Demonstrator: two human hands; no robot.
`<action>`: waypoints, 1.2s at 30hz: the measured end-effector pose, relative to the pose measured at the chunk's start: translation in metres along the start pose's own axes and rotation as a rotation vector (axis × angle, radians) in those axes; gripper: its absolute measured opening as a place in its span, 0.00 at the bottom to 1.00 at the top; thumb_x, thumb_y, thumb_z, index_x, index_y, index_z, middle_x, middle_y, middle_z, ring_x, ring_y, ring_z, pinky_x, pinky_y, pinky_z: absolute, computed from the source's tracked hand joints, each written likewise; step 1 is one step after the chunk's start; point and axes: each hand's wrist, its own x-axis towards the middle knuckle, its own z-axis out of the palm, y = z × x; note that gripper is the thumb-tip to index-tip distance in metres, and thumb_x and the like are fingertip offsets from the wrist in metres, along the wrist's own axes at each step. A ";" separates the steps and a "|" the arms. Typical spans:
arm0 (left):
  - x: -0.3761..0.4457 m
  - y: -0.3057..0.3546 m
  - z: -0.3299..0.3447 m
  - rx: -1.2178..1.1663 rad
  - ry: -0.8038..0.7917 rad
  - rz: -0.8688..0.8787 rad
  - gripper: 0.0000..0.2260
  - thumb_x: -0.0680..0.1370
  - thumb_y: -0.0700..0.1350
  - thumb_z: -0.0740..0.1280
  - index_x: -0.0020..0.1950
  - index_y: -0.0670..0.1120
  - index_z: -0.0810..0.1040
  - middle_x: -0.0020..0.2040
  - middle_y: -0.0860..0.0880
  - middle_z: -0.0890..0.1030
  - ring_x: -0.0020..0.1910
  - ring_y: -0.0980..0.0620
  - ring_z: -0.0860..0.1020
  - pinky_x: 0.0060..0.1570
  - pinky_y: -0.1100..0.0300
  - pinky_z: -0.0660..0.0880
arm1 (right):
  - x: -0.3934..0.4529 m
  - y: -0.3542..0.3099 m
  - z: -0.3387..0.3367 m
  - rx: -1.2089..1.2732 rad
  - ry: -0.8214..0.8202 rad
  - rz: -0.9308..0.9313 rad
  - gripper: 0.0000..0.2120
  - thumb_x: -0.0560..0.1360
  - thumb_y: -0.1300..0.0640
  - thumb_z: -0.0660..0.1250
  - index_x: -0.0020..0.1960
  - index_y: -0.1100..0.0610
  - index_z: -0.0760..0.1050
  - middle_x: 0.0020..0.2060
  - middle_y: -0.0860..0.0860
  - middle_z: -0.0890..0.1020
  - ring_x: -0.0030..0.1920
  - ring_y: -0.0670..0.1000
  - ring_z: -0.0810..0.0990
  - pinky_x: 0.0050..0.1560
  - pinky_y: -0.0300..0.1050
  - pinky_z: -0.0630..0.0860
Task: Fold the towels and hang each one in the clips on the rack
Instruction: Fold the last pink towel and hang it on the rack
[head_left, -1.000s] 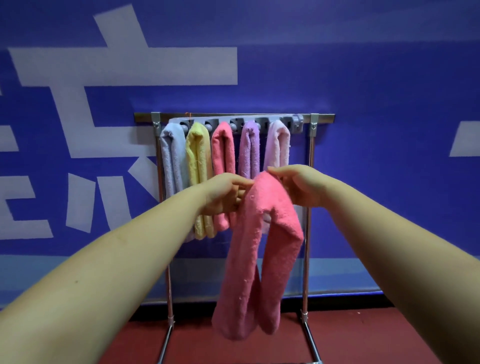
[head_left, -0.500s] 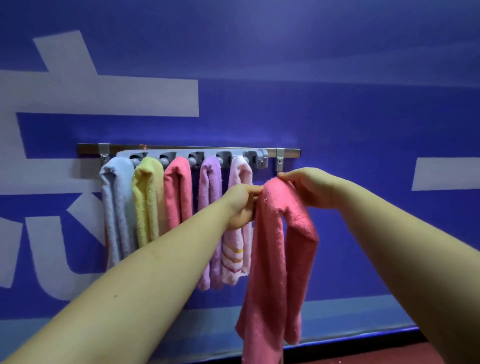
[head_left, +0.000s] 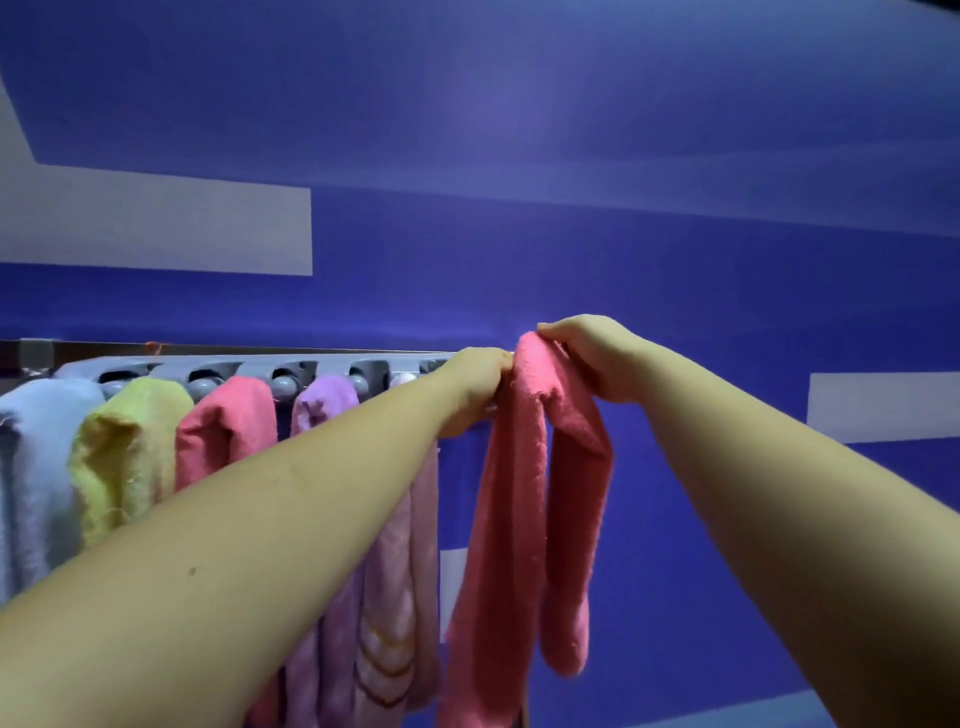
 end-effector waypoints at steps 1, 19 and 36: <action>0.006 0.000 0.001 0.048 0.004 0.010 0.14 0.76 0.35 0.57 0.32 0.47 0.70 0.20 0.52 0.68 0.23 0.55 0.65 0.30 0.62 0.63 | 0.007 0.001 0.001 0.001 0.006 -0.006 0.09 0.77 0.55 0.62 0.41 0.58 0.74 0.33 0.53 0.78 0.32 0.51 0.77 0.34 0.43 0.73; 0.053 0.003 -0.073 0.614 0.014 0.032 0.05 0.75 0.41 0.61 0.44 0.46 0.76 0.37 0.47 0.76 0.38 0.49 0.72 0.44 0.58 0.69 | 0.079 0.026 0.043 -0.052 0.027 -0.035 0.09 0.78 0.54 0.60 0.42 0.56 0.73 0.41 0.54 0.77 0.44 0.54 0.75 0.47 0.48 0.71; 0.060 -0.009 -0.076 1.079 0.120 0.168 0.05 0.72 0.48 0.67 0.36 0.52 0.74 0.39 0.57 0.78 0.48 0.50 0.77 0.63 0.48 0.69 | 0.084 0.074 0.052 -0.170 -0.001 0.053 0.15 0.74 0.42 0.65 0.37 0.53 0.76 0.28 0.46 0.78 0.34 0.49 0.75 0.42 0.44 0.74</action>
